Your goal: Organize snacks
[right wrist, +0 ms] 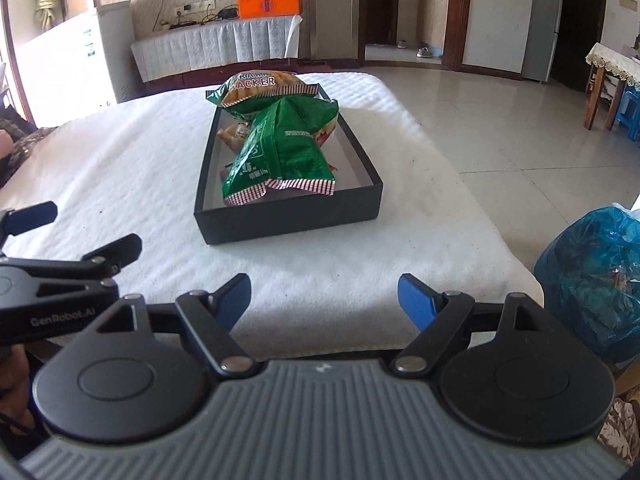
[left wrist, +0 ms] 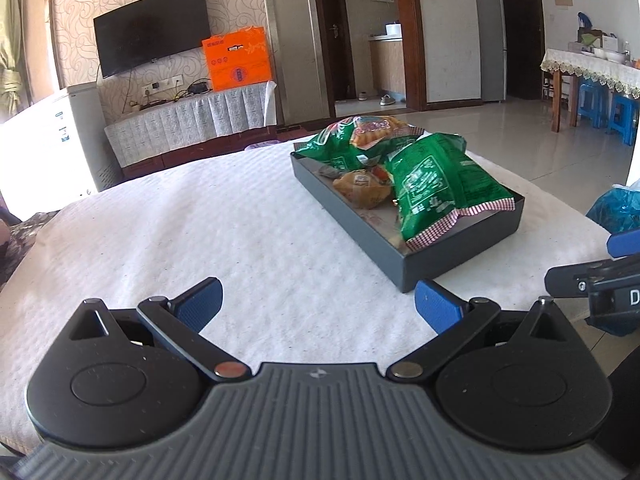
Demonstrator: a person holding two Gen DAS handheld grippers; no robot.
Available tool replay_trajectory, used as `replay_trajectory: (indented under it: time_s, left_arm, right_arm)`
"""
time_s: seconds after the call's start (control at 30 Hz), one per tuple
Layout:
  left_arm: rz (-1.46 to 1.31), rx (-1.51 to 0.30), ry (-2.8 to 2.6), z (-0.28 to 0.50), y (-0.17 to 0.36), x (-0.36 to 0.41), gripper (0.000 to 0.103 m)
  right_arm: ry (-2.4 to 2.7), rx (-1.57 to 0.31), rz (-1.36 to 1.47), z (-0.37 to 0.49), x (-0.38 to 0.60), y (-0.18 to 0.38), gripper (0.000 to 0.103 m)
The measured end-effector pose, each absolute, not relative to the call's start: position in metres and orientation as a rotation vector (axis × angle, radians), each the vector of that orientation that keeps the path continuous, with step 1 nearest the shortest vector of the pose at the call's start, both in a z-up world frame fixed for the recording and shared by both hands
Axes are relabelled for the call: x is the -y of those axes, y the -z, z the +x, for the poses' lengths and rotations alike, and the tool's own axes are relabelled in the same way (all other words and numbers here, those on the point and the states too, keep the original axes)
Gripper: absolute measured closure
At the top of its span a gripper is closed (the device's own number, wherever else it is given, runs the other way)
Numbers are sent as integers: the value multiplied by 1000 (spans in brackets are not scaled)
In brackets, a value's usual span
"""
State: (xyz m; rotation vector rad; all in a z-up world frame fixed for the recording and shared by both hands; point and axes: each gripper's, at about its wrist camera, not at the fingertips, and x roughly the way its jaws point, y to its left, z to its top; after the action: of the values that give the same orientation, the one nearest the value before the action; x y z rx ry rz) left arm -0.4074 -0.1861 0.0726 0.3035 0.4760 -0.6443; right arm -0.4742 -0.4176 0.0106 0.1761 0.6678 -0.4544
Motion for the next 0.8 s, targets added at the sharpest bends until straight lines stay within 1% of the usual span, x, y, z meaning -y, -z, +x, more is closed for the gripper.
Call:
replay_trajectory:
  time_s: [0.8]
  left_arm:
    - [306, -493, 664, -414, -69, 184, 0]
  right_arm:
    - [439, -686, 195, -471, 420, -8, 21]
